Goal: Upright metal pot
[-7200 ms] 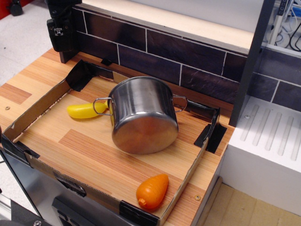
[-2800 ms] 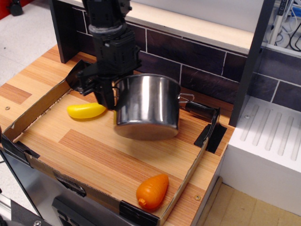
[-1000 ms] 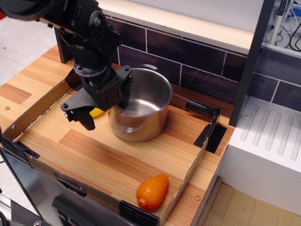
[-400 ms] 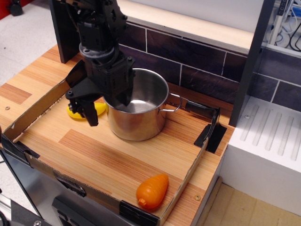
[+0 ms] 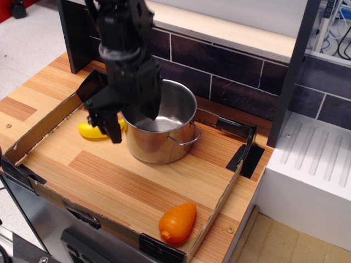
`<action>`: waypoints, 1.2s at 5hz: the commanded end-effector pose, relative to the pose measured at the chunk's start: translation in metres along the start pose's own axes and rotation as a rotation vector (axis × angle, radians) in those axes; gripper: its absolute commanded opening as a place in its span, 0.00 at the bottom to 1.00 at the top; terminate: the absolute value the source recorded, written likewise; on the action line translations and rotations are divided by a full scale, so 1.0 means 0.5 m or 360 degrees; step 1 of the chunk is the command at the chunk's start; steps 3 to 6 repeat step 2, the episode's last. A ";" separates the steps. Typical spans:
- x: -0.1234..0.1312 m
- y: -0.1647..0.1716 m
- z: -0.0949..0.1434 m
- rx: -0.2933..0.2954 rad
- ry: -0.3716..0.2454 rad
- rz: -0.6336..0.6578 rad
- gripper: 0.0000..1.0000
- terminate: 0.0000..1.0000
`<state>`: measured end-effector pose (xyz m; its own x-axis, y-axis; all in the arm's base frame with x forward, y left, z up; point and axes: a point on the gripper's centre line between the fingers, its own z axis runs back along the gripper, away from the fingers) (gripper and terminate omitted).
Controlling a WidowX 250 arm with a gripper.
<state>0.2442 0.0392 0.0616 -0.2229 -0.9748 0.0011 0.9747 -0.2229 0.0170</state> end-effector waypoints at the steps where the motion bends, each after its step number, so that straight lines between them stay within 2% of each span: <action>1: -0.025 0.036 0.184 -0.0011 -0.0178 0.0226 1.00 0.00; 2: -0.025 0.036 0.184 -0.0011 -0.0178 0.0226 1.00 1.00; 6: -0.025 0.036 0.184 -0.0011 -0.0178 0.0226 1.00 1.00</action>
